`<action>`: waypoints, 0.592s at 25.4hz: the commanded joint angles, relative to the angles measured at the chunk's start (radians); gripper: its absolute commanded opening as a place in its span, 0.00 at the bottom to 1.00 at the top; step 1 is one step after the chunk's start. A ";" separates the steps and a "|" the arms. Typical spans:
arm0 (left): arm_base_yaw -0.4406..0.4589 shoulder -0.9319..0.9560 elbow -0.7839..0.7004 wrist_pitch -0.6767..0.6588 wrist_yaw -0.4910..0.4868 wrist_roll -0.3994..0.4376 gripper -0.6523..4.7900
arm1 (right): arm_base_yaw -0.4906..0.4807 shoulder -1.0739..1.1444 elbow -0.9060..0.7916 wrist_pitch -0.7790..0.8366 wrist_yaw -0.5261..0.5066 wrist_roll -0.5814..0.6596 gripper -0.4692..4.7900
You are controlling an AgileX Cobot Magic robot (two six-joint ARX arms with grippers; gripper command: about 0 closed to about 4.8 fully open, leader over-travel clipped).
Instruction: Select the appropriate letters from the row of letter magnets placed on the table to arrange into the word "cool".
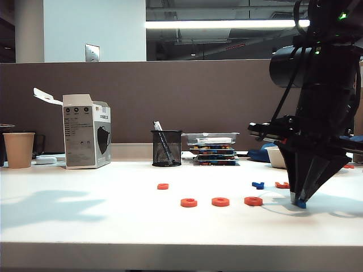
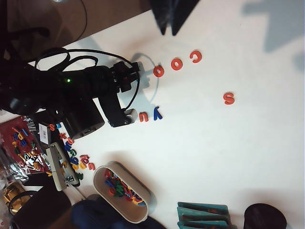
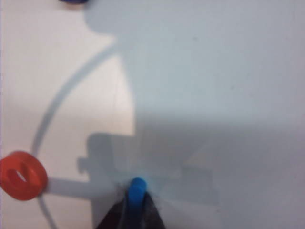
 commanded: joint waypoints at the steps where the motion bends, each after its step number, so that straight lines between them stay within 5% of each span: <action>1: -0.001 -0.005 0.004 0.006 -0.002 0.004 0.11 | 0.002 0.001 0.001 -0.005 0.002 0.003 0.17; 11: -0.001 -0.005 0.004 0.007 -0.002 0.004 0.11 | 0.002 0.001 0.002 -0.012 -0.014 0.004 0.18; 15: -0.001 -0.005 0.004 0.007 -0.002 0.004 0.11 | 0.002 0.000 0.014 -0.010 -0.026 0.004 0.40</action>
